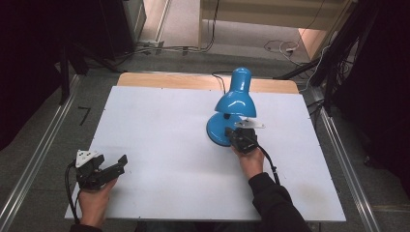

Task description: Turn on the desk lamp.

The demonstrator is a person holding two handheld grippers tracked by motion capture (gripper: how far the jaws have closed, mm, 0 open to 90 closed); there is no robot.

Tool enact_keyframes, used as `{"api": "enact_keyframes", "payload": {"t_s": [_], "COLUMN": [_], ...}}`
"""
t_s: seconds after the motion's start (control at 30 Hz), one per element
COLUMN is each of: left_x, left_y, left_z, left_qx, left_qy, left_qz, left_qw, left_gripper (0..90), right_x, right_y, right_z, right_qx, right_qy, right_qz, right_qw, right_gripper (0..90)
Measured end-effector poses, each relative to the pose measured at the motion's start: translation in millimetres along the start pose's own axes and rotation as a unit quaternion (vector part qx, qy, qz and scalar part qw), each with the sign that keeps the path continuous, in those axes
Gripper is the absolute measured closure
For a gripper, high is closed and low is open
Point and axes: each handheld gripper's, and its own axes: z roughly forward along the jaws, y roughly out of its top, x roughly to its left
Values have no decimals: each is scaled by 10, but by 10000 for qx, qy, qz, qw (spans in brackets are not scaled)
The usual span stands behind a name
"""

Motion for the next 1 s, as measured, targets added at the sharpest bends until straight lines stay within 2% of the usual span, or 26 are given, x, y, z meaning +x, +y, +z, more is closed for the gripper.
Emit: {"api": "enact_keyframes", "payload": {"t_s": [0.53,0.77,1.0], "left_x": [8,4,-2], "left_y": [-2,-4,-4], "left_z": [3,1,2], "left_qx": [-5,0,1], "left_qy": [1,-10,-11], "left_qz": [-16,8,-4], "left_qw": [10000,10000,10000], "left_gripper": [166,166,166], "right_x": [8,19,-9], "right_y": [-14,-32,-43], "right_z": [21,15,8], "right_qx": [-5,32,23], "right_qy": [-14,-48,4], "right_qz": [49,-16,90], "right_qw": [10000,10000,10000], "right_gripper": [881,880,881]}}
